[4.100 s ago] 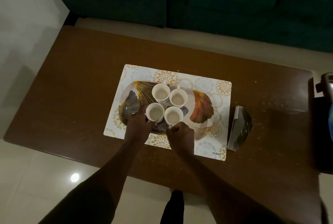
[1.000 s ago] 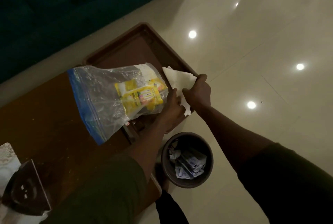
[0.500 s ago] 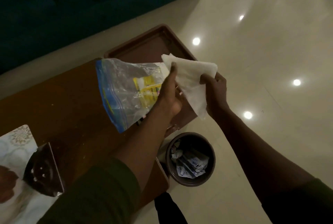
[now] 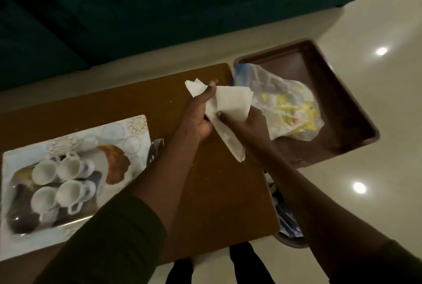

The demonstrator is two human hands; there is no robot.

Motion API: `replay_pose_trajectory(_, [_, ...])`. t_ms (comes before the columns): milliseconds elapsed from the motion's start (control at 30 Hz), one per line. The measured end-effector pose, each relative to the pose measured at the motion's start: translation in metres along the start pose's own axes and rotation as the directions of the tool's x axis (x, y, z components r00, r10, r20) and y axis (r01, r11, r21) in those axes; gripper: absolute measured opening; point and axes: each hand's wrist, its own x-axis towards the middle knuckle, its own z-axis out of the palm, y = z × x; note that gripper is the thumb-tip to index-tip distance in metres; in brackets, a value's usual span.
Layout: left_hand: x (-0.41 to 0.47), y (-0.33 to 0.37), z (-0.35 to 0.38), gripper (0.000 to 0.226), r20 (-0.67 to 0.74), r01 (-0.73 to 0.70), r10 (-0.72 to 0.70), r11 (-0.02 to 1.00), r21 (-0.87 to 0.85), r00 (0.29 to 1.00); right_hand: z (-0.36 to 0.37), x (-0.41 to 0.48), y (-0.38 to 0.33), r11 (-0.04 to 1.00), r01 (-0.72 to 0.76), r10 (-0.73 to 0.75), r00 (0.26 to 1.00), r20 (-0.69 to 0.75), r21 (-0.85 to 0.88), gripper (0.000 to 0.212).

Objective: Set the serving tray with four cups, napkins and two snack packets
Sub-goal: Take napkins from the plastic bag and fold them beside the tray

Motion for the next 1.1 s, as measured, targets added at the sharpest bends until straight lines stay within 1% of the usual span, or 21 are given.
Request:
replay_pose_trajectory(67, [-0.005, 0.019, -0.031, 0.004, -0.025, -0.02, 0.021, 0.999, 0.04, 0.999, 0.032, -0.007, -0.003, 0.999, 0.023, -0.022, 1.0, 0.021, -0.034, 0.044])
replay_pose_trajectory(100, [-0.008, 0.028, -0.046, 0.011, -0.052, -0.021, 0.025, 0.997, 0.081, 0.998, 0.048, -0.011, -0.004, 0.998, 0.036, -0.035, 0.999, 0.016, -0.053, 0.044])
replay_pose_trajectory(133, [-0.011, 0.037, -0.061, 0.023, -0.076, -0.018, 0.028, 0.99, 0.139, 0.997, 0.062, -0.016, -0.004, 0.997, 0.044, -0.044, 0.999, 0.001, -0.069, 0.044])
replay_pose_trajectory(167, [-0.013, 0.045, -0.074, 0.036, -0.089, -0.013, 0.033, 0.977, 0.212, 0.995, 0.074, -0.021, -0.003, 0.995, 0.05, -0.052, 0.998, -0.025, -0.083, 0.043])
replay_pose_trajectory(200, [-0.018, 0.053, -0.089, 0.043, -0.088, -0.011, 0.038, 0.956, 0.292, 0.995, 0.086, -0.028, -0.001, 0.993, 0.059, -0.064, 0.997, -0.048, -0.098, 0.042])
replay_pose_trajectory(233, [-0.022, 0.06, -0.105, 0.045, -0.074, -0.009, 0.04, 0.926, 0.378, 0.996, 0.098, -0.036, 0.0, 0.991, 0.071, -0.079, 0.995, -0.066, -0.111, 0.04])
replay_pose_trajectory(300, [-0.029, 0.072, -0.136, 0.043, -0.056, 0.0, 0.033, 0.859, 0.513, 0.998, 0.122, -0.052, 0.004, 0.986, 0.103, -0.113, 0.991, -0.072, -0.132, 0.037])
replay_pose_trajectory(400, [-0.035, 0.084, -0.167, 0.044, -0.07, -0.013, 0.07, 0.793, 0.609, 0.995, 0.152, -0.069, 0.008, 0.976, 0.145, -0.151, 0.988, -0.029, -0.16, 0.04])
replay_pose_trajectory(500, [-0.034, 0.088, -0.184, 0.042, -0.075, -0.012, 0.089, 0.715, 0.699, 0.993, 0.173, -0.078, 0.015, 0.972, 0.122, -0.125, 0.992, -0.001, -0.203, 0.038])
replay_pose_trajectory(667, [-0.024, 0.082, -0.196, 0.045, -0.054, -0.022, 0.097, 0.644, 0.765, 0.994, 0.19, -0.088, 0.021, 0.967, 0.105, -0.108, 0.994, 0.001, -0.232, 0.038])
replay_pose_trajectory(733, [-0.019, 0.076, -0.192, 0.051, -0.035, -0.011, 0.067, 0.586, 0.81, 0.997, 0.187, -0.088, 0.026, 0.957, 0.123, -0.131, 0.991, -0.015, -0.264, 0.038])
replay_pose_trajectory(800, [-0.019, 0.07, -0.188, 0.063, 0.012, -0.023, 0.024, 0.522, 0.853, 1.0, 0.183, -0.091, 0.031, 0.93, 0.133, -0.149, 0.989, -0.022, -0.342, 0.038])
replay_pose_trajectory(867, [-0.01, 0.074, -0.198, 0.069, 0.05, -0.037, -0.015, 0.475, 0.879, 0.999, 0.199, -0.088, 0.032, 0.911, 0.108, -0.129, 0.991, -0.027, -0.398, 0.038])
replay_pose_trajectory(967, [-0.011, 0.07, -0.195, 0.067, 0.083, -0.075, -0.001, 0.422, 0.903, 0.997, 0.199, -0.092, 0.031, 0.92, 0.143, -0.162, 0.987, -0.022, -0.365, 0.043])
replay_pose_trajectory(1033, [-0.01, 0.07, -0.193, 0.068, 0.097, -0.087, 0.0, 0.427, 0.9, 0.995, 0.197, -0.092, 0.031, 0.928, 0.167, -0.19, 0.981, -0.037, -0.334, 0.043])
replay_pose_trajectory(1100, [-0.01, 0.069, -0.195, 0.071, 0.114, -0.096, -0.016, 0.435, 0.895, 0.993, 0.192, -0.093, 0.032, 0.946, 0.158, -0.183, 0.981, -0.063, -0.282, 0.042])
